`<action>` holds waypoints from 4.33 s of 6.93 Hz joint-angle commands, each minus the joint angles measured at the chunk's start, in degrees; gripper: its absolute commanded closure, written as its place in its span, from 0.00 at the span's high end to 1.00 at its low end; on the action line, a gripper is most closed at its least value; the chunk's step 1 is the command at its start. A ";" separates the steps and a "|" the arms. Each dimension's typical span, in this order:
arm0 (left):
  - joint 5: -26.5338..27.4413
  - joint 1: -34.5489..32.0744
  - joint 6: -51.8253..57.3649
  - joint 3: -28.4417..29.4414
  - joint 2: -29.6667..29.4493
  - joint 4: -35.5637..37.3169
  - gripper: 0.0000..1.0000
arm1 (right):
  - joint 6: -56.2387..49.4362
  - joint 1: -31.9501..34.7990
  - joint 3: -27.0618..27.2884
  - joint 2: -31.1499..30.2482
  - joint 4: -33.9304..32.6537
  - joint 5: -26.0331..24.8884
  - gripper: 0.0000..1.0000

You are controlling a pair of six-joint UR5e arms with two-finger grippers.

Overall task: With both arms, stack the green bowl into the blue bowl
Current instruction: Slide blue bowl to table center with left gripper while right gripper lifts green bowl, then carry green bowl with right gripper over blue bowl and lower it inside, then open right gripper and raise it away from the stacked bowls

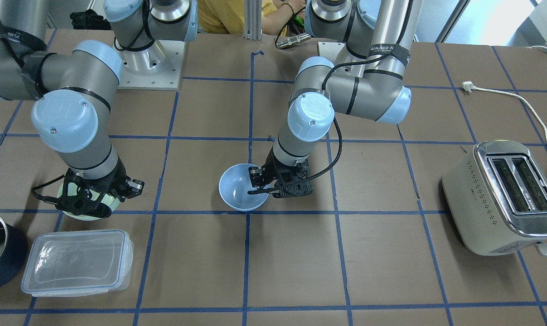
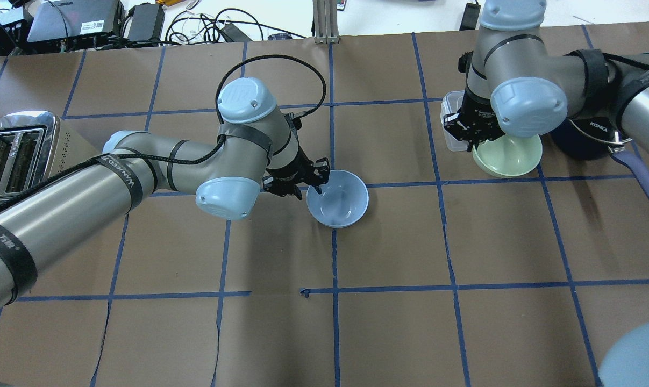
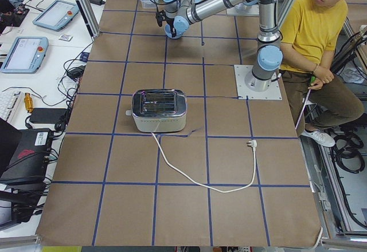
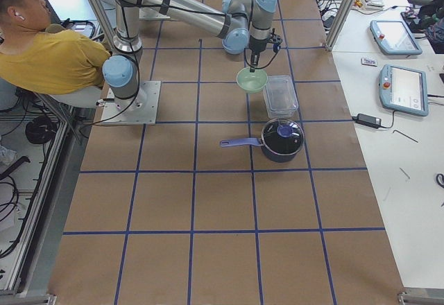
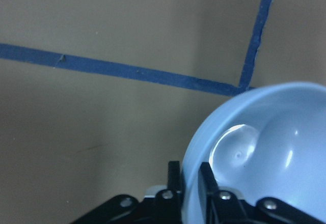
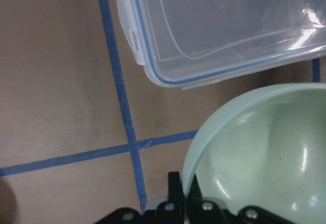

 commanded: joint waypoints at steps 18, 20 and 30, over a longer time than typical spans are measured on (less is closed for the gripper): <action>12.35 13.62 28.52 14.96 18.97 -28.38 0.97 | 34.68 28.52 -13.61 13.49 2.20 7.77 0.00; 12.27 14.05 28.51 14.78 18.97 -28.37 1.00 | 34.77 28.43 -13.87 13.50 2.74 7.97 0.62; 12.71 14.23 27.99 14.25 19.41 -28.46 1.00 | -6.30 2.97 -9.15 -8.26 14.24 7.62 1.00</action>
